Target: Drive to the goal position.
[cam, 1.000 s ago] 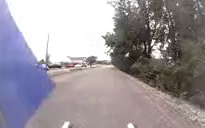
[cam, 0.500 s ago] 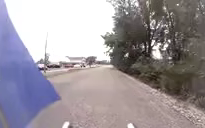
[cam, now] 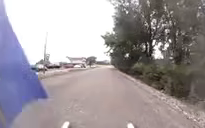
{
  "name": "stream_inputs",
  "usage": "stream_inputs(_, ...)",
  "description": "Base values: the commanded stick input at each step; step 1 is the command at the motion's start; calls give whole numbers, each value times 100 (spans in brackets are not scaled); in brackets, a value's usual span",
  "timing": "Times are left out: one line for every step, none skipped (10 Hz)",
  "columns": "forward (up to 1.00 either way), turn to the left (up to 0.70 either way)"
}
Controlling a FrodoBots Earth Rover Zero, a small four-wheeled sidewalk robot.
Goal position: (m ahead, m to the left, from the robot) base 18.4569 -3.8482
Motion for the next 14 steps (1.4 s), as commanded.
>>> stream_inputs(60, -12)
stream_inputs(60, -14)
stream_inputs(60, -14)
stream_inputs(60, 0)
stream_inputs(60, 0)
stream_inputs(60, 0)
stream_inputs(60, 0)
stream_inputs(60, 0)
stream_inputs(60, 0)
stream_inputs(60, 0)
stream_inputs(60, 0)
stream_inputs(60, 0)
stream_inputs(60, 0)
stream_inputs(60, 0)
